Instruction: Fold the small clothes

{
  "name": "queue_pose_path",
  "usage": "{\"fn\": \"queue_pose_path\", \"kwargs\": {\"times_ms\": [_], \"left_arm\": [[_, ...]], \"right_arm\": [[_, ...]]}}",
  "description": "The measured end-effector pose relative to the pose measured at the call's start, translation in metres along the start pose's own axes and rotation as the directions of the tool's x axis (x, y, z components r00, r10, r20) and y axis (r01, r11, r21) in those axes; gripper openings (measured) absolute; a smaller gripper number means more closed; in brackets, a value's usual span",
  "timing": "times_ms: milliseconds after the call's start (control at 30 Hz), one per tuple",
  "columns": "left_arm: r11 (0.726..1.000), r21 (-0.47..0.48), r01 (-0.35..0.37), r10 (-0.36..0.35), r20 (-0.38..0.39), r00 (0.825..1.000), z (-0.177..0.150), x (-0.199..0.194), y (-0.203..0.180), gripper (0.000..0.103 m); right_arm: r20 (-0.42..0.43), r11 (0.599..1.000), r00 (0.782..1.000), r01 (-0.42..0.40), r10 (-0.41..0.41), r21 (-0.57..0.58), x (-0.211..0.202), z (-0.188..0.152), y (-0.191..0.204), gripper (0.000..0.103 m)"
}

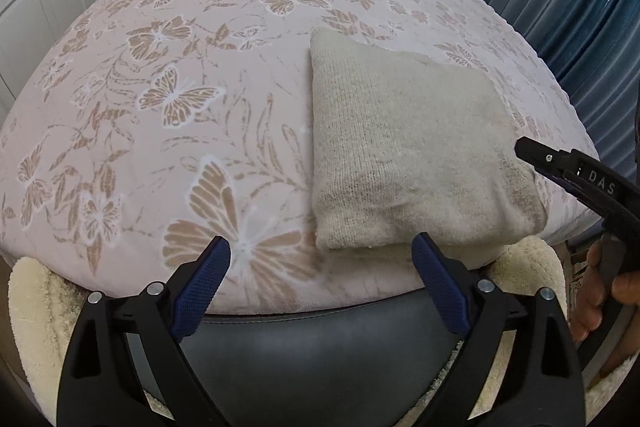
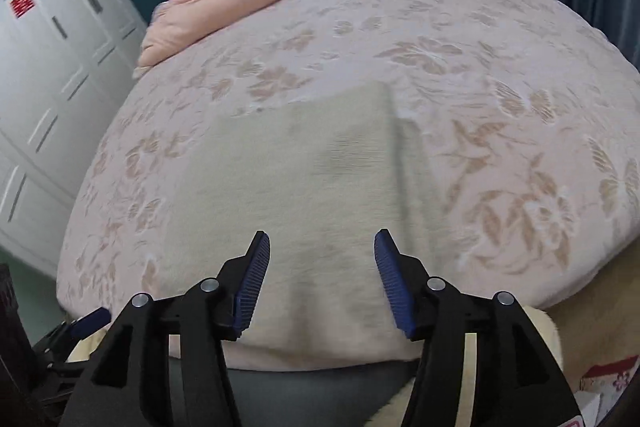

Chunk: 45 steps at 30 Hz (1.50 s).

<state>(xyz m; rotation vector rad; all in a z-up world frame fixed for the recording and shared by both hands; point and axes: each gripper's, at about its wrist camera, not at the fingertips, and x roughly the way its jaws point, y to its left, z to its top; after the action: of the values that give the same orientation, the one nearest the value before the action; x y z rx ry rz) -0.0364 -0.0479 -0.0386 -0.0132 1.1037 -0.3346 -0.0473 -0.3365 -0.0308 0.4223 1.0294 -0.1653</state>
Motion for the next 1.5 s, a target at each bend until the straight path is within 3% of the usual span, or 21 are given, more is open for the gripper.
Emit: {"fn": "queue_pose_path", "kwargs": {"times_ms": [100,133,167,300,367,400,467,633,667,733,767,900,1033,1167,1233,1333,1467,1500], "left_arm": [[0.999,0.037,0.005,-0.006,0.015,1.0,0.0,-0.003,-0.011,0.09],[0.998,0.055,0.001,-0.002,0.022,1.0,0.0,-0.004,-0.015,0.09],[0.998,0.069,-0.002,0.0,0.027,1.0,-0.001,-0.005,-0.018,0.09],[0.995,0.093,-0.018,0.015,0.032,0.999,-0.002,-0.008,-0.023,0.09],[0.996,0.09,-0.022,0.02,0.029,0.999,-0.001,-0.007,-0.022,0.091],[0.996,0.087,-0.02,0.018,0.024,1.0,-0.001,-0.006,-0.022,0.091],[0.996,0.089,-0.018,0.017,0.012,1.0,-0.001,-0.002,-0.025,0.091],[0.99,0.14,0.008,-0.01,0.011,1.0,0.004,-0.001,-0.04,0.092],[0.989,0.144,0.024,-0.026,0.01,1.0,0.007,0.0,-0.043,0.094],[0.989,0.127,0.074,-0.074,0.001,0.997,0.016,0.003,-0.046,0.094],[0.989,0.108,0.102,-0.101,-0.007,0.995,0.022,0.007,-0.046,0.094],[0.978,-0.005,0.207,-0.207,-0.09,0.974,0.05,0.04,-0.043,0.096],[0.972,-0.122,0.199,-0.214,-0.123,0.969,0.069,0.069,-0.03,0.098],[0.985,-0.119,0.128,-0.147,-0.172,0.974,0.075,0.099,-0.024,0.098],[0.977,-0.165,0.138,-0.174,-0.227,0.958,0.07,0.119,-0.016,0.098],[0.944,-0.277,0.18,-0.245,-0.225,0.943,0.067,0.128,-0.005,0.098],[0.97,-0.195,0.143,-0.185,-0.221,0.957,0.07,0.121,-0.021,0.098],[0.975,-0.176,0.133,-0.171,-0.222,0.96,0.072,0.118,-0.025,0.097]], "right_arm": [[-0.076,0.999,0.997,-0.018,0.021,0.035,0.025,-0.002,-0.021,0.057],[-0.098,0.999,0.994,-0.052,0.051,-0.003,0.033,-0.004,-0.019,0.034],[-0.101,0.998,0.993,-0.057,0.053,-0.035,0.034,-0.005,-0.016,0.021],[0.051,0.993,0.994,-0.098,0.101,-0.062,-0.009,0.009,-0.003,0.019],[0.061,0.994,0.994,-0.091,0.094,-0.058,-0.008,0.014,-0.009,0.019],[0.026,0.997,0.998,-0.064,0.065,-0.053,0.006,0.014,-0.014,0.019],[-0.121,0.998,0.993,-0.008,0.0,-0.07,0.052,0.004,-0.023,0.021],[-0.045,0.998,0.999,-0.024,0.022,-0.05,0.026,0.009,-0.018,0.035],[-0.022,0.998,1.0,-0.008,0.007,-0.056,0.02,0.01,-0.017,0.041],[0.009,0.998,1.0,0.016,-0.015,-0.067,0.014,0.011,-0.017,0.069],[0.01,0.998,1.0,0.02,-0.02,-0.067,0.015,0.011,-0.019,0.072],[-0.071,1.0,0.997,0.003,-0.003,-0.005,0.036,0.006,-0.031,0.074],[-0.111,0.995,0.991,-0.067,0.075,0.077,0.054,-0.002,-0.038,0.081],[-0.108,0.98,0.984,-0.123,0.14,0.157,0.066,-0.01,-0.043,0.086],[-0.089,0.97,0.982,-0.148,0.167,0.192,0.069,-0.014,-0.048,0.089],[-0.057,0.967,0.981,-0.171,0.184,0.188,0.069,-0.018,-0.048,0.091],[-0.061,0.964,0.979,-0.181,0.197,0.194,0.07,-0.016,-0.048,0.092],[-0.058,0.959,0.974,-0.203,0.218,0.198,0.07,-0.014,-0.047,0.084]]}}
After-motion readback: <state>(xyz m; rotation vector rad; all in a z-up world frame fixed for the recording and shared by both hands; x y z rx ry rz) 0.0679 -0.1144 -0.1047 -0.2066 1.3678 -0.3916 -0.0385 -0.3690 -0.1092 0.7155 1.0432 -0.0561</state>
